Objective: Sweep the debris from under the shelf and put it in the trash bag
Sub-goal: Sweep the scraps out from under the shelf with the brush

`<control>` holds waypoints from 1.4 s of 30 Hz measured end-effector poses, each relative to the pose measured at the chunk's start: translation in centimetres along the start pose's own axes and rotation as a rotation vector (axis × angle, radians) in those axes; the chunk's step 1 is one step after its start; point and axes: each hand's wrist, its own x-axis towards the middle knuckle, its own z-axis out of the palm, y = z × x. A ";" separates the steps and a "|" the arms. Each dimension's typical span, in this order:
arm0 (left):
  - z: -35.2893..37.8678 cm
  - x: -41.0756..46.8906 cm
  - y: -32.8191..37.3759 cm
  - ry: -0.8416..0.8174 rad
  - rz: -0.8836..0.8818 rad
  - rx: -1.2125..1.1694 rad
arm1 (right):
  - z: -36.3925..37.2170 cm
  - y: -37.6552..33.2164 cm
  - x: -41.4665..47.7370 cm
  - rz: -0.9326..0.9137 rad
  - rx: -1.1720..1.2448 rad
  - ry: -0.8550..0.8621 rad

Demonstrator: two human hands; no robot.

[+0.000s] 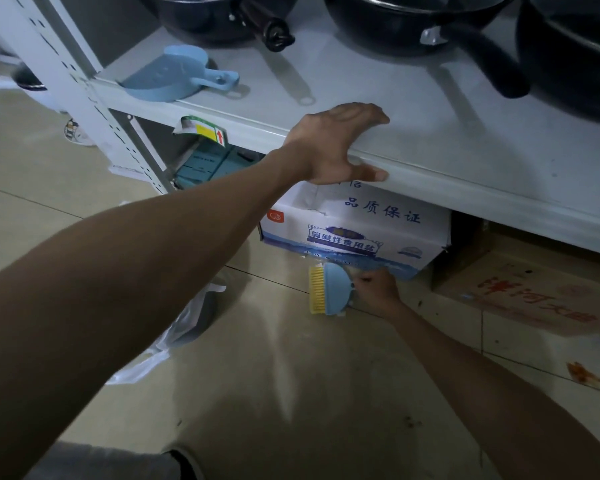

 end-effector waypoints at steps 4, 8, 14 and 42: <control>0.1 0.1 0.1 0.006 -0.002 0.005 | 2.3 -3.2 0.6 -0.056 0.070 0.001; 0.3 0.1 0.0 0.011 -0.002 0.017 | 4.6 -4.9 1.9 0.062 0.176 -0.050; 0.1 0.2 0.0 0.006 -0.004 0.028 | 5.0 -4.6 2.1 0.127 0.182 0.013; -1.0 1.2 2.2 -0.094 0.084 -0.003 | -0.6 1.8 -2.4 0.164 0.322 0.140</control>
